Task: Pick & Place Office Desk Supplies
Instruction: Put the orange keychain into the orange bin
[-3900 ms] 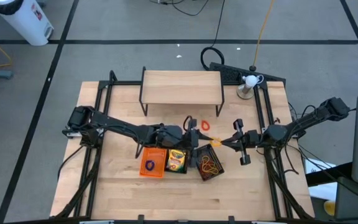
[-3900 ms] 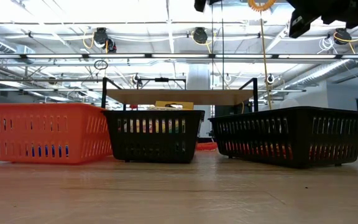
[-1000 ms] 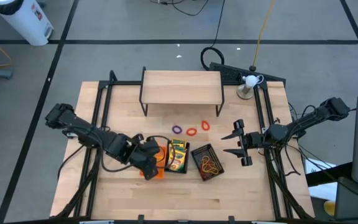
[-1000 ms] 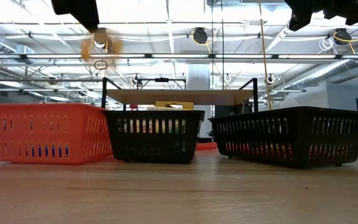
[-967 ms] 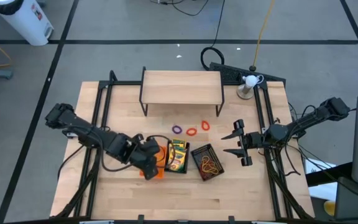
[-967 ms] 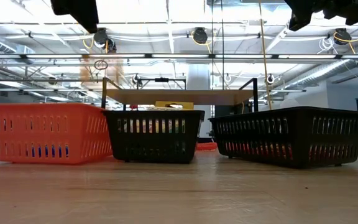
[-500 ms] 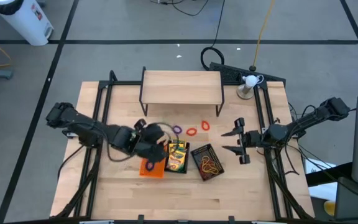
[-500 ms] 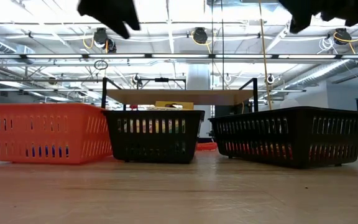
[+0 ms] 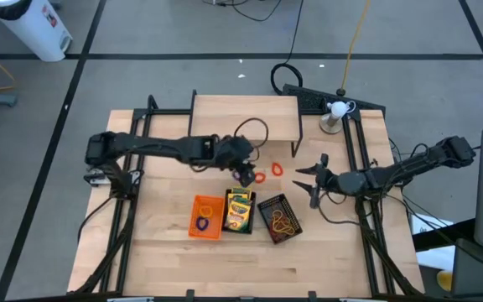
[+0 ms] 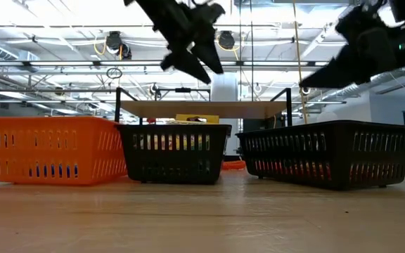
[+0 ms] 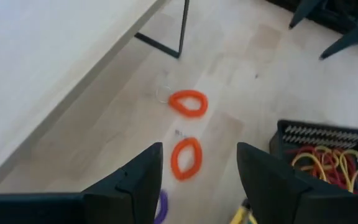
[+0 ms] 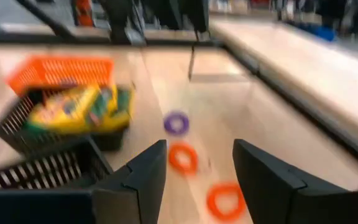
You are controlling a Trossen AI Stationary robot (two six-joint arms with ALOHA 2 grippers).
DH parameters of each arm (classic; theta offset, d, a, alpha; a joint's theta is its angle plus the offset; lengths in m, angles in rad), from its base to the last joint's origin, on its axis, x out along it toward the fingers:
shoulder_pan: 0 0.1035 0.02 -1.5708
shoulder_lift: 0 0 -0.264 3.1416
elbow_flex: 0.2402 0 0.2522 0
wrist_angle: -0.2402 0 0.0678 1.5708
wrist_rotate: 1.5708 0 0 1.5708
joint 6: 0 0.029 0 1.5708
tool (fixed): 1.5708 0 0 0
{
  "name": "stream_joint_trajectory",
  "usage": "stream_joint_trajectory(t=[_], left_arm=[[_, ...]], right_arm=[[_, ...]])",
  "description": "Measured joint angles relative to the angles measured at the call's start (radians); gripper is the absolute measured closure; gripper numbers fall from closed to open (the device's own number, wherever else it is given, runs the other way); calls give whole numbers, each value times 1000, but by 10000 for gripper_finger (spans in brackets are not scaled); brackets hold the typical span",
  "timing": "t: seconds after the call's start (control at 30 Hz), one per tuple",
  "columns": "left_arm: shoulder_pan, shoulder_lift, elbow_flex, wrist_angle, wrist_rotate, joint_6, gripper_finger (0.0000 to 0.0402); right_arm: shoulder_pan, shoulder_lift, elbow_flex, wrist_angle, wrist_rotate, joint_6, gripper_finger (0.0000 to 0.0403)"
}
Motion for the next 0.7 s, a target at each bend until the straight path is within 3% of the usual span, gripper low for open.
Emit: stream_joint_trajectory(t=[0.13,0.37,0.7], left_arm=[[42,54,0,67,89,-24,200],[55,168,0,220,235,-91,198],[56,200,-1,252,146,-229,208]], right_arm=[[-19,0,-17,-63,-1,50,235],[-20,0,-77,31,-2,53,239],[-20,0,-83,76,-32,25,237]])
